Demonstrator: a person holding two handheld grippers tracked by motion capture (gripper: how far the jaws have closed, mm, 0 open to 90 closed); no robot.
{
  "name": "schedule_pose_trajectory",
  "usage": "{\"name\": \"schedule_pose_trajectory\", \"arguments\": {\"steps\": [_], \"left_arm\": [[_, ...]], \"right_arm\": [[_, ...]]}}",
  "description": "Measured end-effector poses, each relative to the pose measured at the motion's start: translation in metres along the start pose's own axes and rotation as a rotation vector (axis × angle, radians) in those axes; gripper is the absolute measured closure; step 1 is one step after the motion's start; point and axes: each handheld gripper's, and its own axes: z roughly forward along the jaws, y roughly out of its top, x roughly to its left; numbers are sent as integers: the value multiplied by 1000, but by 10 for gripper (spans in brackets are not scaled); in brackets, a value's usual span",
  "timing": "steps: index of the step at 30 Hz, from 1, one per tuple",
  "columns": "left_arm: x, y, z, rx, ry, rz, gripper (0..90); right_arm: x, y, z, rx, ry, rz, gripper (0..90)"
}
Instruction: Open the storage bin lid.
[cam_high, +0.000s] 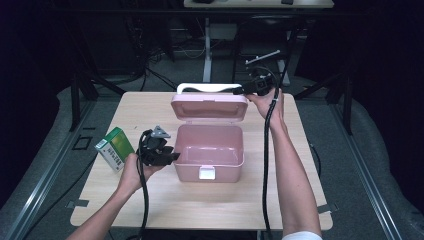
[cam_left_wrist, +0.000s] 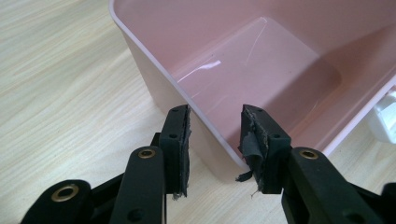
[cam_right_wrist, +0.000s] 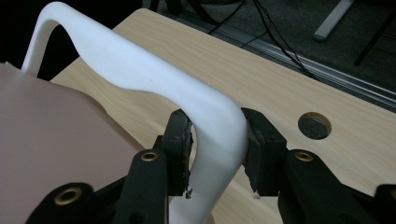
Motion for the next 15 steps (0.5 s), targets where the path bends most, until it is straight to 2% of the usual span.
{"name": "schedule_pose_trajectory", "arguments": {"steps": [13, 15], "left_arm": [[1, 0, 0, 1, -7, -7, 625], [1, 0, 0, 0, -7, -9, 622]], "right_arm": [[-6, 3, 3, 16, -15, 21, 531], [-7, 5, 3, 16, -3, 21, 469]]}}
